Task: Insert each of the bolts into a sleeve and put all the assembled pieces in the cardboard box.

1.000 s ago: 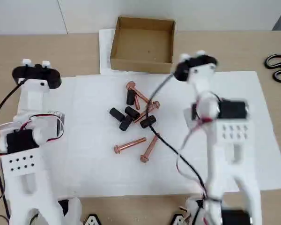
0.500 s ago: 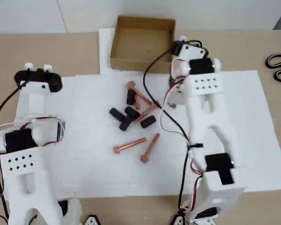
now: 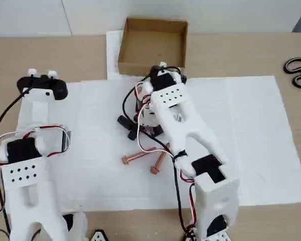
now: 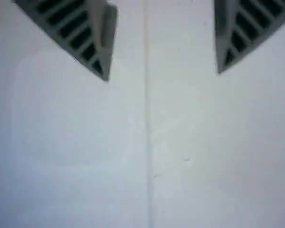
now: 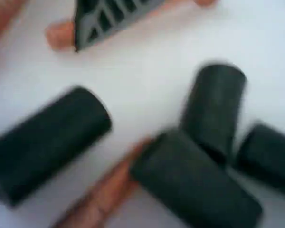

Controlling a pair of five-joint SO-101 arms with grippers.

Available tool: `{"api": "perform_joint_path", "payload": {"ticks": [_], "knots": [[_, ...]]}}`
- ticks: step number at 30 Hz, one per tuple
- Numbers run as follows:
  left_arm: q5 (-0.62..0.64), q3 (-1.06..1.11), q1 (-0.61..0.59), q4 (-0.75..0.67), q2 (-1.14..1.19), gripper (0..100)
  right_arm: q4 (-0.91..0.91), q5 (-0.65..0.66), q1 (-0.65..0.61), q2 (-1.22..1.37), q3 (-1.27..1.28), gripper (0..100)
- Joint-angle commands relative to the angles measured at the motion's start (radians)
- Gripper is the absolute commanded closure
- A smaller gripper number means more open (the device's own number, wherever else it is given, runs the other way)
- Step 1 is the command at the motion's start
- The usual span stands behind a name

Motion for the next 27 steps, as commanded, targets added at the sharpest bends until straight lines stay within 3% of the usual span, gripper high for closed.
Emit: {"api": "perform_joint_path", "payload": {"ticks": [1, 15, 24, 27], "knots": [[-0.002, -0.004, 0.003, 0.003, 0.000, 86, -0.070, -0.160, -0.008, 0.008, -0.051, 80.8], [-0.002, -0.002, 0.003, -0.011, 0.000, 86, -0.223, -0.322, 0.007, 0.111, -0.051, 80.8], [-0.006, -0.002, 0.003, -0.011, 0.000, 86, -0.219, -0.324, 0.051, 0.188, -0.051, 81.2], [-0.006, -0.002, 0.003, -0.011, 0.000, 86, -0.214, -0.322, 0.053, 0.206, -0.051, 89.1]]}}
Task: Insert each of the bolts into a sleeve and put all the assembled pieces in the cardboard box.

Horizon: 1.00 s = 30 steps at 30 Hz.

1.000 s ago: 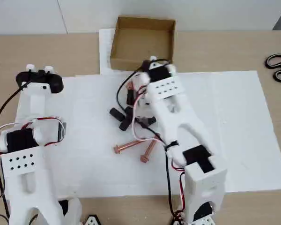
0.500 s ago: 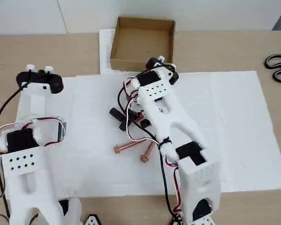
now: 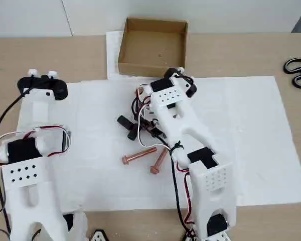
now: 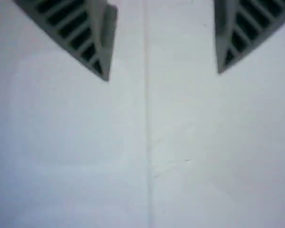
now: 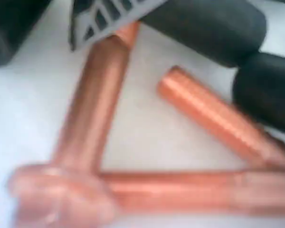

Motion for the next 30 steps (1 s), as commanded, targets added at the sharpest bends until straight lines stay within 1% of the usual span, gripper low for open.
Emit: {"api": "perform_joint_path", "payload": {"ticks": [1, 3, 10, 12, 16, 19, 24, 26, 30], "knots": [[-0.006, -0.004, 0.003, -0.011, 0.000, 86, -0.010, 0.002, 0.016, 0.016, -0.028, 93.0], [-0.006, -0.004, 0.003, -0.011, 0.000, 86, -0.010, 0.002, 0.025, 0.016, -0.028, 99.6], [-0.006, -0.005, 0.003, -0.011, 0.000, 86, 0.002, 0.003, 0.067, 0.005, -0.031, 99.5], [-0.006, -0.005, 0.003, -0.011, 0.000, 86, 0.061, 0.026, 0.079, -0.036, -0.058, 99.5], [-0.006, -0.013, 0.003, -0.011, 0.000, 86, 0.219, 0.133, 0.097, -0.171, -0.160, 99.5], [0.000, -0.056, 0.003, -0.008, 0.008, 86, 0.266, 0.252, 0.142, -0.289, -0.209, 99.5], [0.055, -0.166, 0.012, 0.005, 0.051, 86, 0.252, 0.506, 0.248, -0.444, -0.212, 99.5], [0.057, -0.222, 0.051, 0.044, 0.141, 86, 0.240, 0.655, 0.289, -0.472, -0.209, 99.5], [0.057, -0.358, 0.176, 0.138, 0.387, 86, 0.239, 0.937, 0.343, -0.473, -0.209, 99.5]]}}
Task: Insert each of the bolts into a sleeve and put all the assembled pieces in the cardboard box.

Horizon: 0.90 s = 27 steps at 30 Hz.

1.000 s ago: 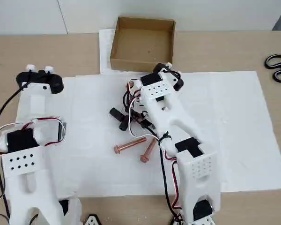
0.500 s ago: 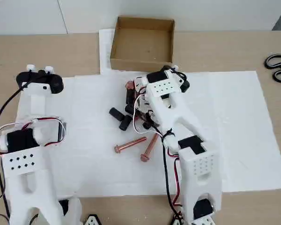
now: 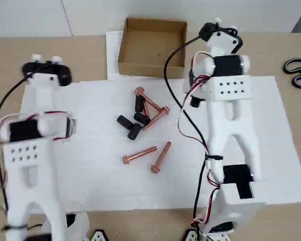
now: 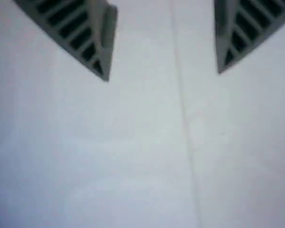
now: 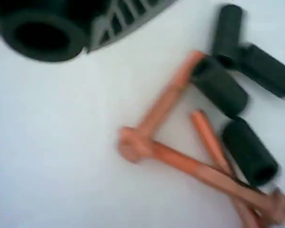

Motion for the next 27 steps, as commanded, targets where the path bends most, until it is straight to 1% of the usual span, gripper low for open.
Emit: {"api": "perform_joint_path", "payload": {"ticks": [1, 3, 7, 13, 18, 24, 27], "knots": [[0.011, -0.148, 0.118, 0.069, 0.192, 86, -0.013, 0.261, 0.041, -0.059, -0.051, 99.5], [0.006, -0.211, 0.203, 0.100, 0.252, 86, -0.010, 0.327, 0.056, -0.059, -0.051, 99.5], [0.009, -0.269, 0.358, 0.071, 0.282, 86, 0.012, 0.336, 0.082, -0.059, -0.049, 99.5], [0.005, -0.213, 0.471, 0.038, 0.290, 86, 0.039, 0.338, 0.139, -0.059, -0.049, 99.5], [0.009, -0.079, 0.496, -0.080, 0.290, 86, 0.041, 0.338, 0.173, -0.059, -0.049, 99.5], [0.005, 0.016, 0.499, -0.126, 0.292, 86, 0.041, 0.338, 0.171, -0.059, -0.049, 99.5], [-0.037, 0.068, 0.506, -0.158, 0.292, 86, 0.041, 0.338, 0.168, -0.059, -0.049, 99.5]]}}
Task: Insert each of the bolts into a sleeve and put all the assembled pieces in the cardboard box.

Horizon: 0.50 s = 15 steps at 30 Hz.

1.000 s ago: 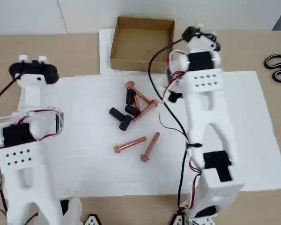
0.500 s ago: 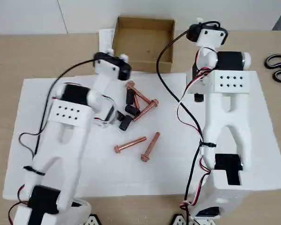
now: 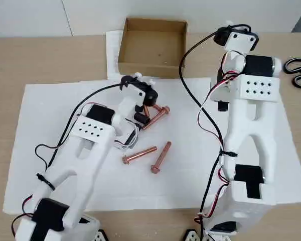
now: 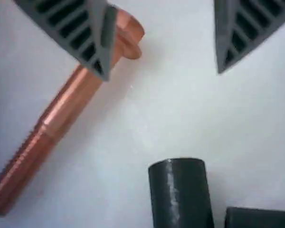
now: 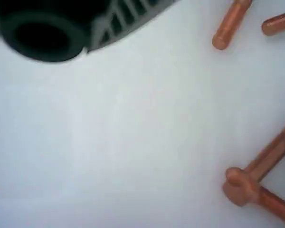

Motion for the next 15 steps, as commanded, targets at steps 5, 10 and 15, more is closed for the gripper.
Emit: {"api": "perform_joint_path", "payload": {"ticks": [5, 10, 15], "knots": [[-0.048, 0.088, 0.094, -0.094, -0.005, 86, 0.005, 0.011, 0.001, -0.059, -0.049, 99.5], [-0.051, 0.091, 0.132, -0.104, -0.005, 86, 0.005, 0.011, 0.001, -0.059, -0.049, 99.5], [-0.064, 0.093, 0.133, -0.104, 0.077, 86, 0.022, 0.011, 0.001, -0.061, -0.049, 99.5]]}}
